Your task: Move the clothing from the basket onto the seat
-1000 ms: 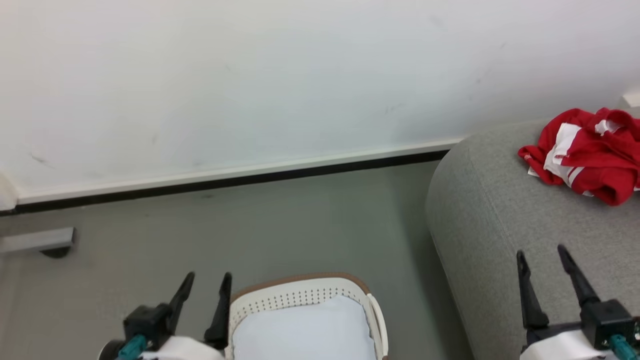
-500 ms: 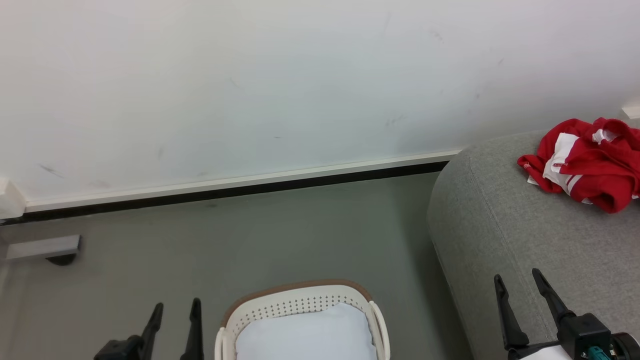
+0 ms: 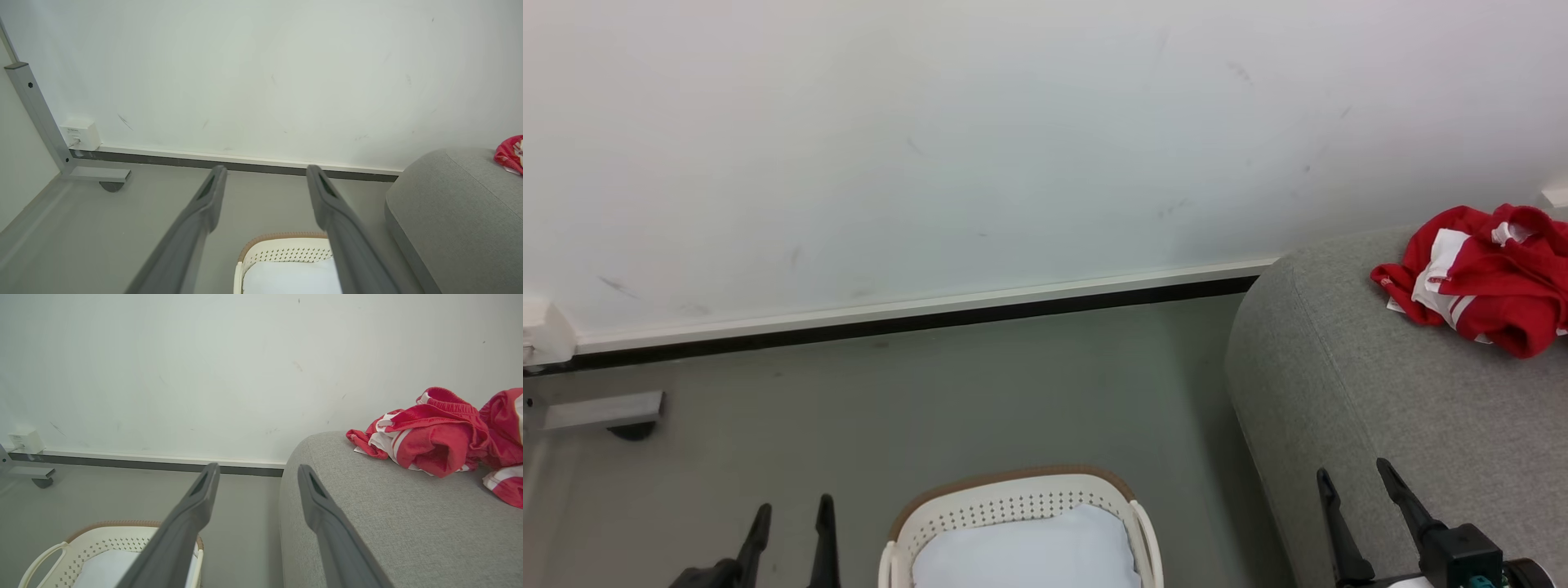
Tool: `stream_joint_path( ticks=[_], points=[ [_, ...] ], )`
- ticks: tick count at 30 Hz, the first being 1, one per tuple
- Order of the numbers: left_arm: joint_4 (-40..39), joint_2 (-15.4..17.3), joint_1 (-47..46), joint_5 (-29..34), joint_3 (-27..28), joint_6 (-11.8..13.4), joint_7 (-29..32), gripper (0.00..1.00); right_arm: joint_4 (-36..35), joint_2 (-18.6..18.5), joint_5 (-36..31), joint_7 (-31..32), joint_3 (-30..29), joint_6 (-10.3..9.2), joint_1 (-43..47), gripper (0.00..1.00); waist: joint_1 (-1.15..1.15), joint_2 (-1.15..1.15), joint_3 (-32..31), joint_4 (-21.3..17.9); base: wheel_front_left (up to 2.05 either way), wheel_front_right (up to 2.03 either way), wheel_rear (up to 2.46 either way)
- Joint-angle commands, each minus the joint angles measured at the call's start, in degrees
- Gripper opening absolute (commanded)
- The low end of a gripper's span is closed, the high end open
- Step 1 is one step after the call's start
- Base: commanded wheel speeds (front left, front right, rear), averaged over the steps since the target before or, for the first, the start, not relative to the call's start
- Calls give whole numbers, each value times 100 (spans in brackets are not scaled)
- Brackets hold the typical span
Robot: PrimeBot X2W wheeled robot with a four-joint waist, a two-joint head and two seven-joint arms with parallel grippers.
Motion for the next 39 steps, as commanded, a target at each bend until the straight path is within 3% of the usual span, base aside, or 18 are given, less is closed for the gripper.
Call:
stream_joint_path(
  ticks=[1, 21, 39],
  points=[
    [23, -22, 49, 66, 45, -39, -4, 100, 32, -9, 49, 5, -1, -15, 57, 100, 0, 0, -12, 4, 0, 0, 0],
    [194, -114, -55, 303, 220, -175, -4, 100, 100, -8, 118, 5, -46, -15, 95, 100, 0, 0, -105, 235, 0, 0, 0],
    [296, -119, -37, 143, 106, -247, -4, 100, 208, -8, 126, 5, -52, -16, 101, 100, 0, 0, -115, 300, 0, 0, 0]
  ],
)
